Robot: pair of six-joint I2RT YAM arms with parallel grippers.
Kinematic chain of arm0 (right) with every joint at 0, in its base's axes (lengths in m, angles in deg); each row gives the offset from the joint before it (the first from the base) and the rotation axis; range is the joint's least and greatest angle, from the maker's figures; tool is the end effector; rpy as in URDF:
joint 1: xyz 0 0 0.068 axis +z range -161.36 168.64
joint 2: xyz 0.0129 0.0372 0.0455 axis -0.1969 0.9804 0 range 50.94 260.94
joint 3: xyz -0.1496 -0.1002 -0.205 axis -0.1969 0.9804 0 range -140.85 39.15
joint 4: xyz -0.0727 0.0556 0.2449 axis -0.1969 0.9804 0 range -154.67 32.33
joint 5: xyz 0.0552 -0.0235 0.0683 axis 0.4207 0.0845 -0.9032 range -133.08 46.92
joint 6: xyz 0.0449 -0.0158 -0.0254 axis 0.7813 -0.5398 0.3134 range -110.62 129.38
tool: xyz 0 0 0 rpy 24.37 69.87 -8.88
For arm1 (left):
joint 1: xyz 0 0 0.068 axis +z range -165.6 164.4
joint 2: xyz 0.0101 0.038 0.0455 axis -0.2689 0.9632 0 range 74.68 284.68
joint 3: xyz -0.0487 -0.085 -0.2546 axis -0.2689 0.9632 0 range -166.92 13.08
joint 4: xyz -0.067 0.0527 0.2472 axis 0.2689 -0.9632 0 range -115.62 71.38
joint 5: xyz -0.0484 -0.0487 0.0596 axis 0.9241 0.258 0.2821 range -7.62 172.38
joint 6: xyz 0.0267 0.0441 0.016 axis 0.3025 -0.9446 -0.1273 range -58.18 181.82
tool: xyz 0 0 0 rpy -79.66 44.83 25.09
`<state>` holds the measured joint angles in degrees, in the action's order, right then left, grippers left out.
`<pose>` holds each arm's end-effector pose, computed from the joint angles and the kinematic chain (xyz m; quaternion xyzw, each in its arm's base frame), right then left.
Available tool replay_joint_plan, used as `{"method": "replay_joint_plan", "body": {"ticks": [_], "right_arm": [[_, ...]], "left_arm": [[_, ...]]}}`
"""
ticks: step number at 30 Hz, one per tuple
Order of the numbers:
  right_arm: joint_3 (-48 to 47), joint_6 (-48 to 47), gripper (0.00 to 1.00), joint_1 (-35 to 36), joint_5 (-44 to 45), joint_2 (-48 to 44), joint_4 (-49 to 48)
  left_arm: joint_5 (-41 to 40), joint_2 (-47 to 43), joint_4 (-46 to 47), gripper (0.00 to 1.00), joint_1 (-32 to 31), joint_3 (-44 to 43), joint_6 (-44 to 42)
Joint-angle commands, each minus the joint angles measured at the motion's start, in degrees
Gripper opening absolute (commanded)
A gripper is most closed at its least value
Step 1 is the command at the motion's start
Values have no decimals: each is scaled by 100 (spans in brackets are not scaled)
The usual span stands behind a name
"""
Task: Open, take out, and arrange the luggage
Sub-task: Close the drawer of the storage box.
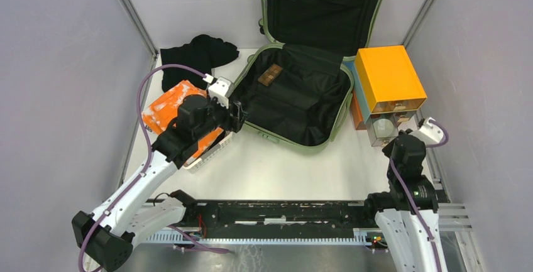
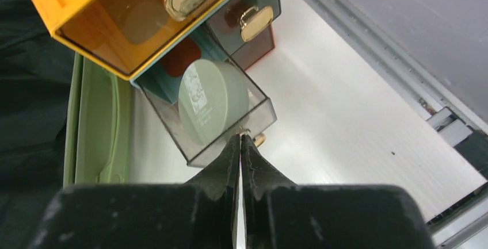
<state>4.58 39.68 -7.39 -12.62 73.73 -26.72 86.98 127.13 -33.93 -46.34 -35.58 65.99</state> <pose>0.0992 -0.0112 0.2782 0.3218 0.7659 -0.0628 0.5531 0.1799 -0.1103 0.3305 0.2097 0.7868 -0.2050 0.5430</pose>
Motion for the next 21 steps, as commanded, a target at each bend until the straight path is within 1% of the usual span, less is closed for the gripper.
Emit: {"method": "replay_joint_plan", "body": {"ticks": [1, 4, 7, 12, 16, 21], "right_arm": [[229, 443, 6, -22, -270, -415, 729], [515, 694, 6, -20, -253, -536, 956], [741, 1068, 5, -26, -165, -396, 941], [899, 1449, 5, -20, 50, 123, 508], [950, 1460, 4, -28, 390, 348, 76], [954, 1299, 4, -56, 451, 729, -525]], "left_arm": [[-32, -117, 212, 72, -61, -73, -3], [-39, -127, 210, 72, -72, -66, -11], [-53, -146, 206, 72, -72, -64, -6], [-85, -155, 204, 72, -72, -68, -21], [-113, -155, 194, 72, -80, -71, -33], [-133, -153, 184, 72, -140, -78, -55]]}}
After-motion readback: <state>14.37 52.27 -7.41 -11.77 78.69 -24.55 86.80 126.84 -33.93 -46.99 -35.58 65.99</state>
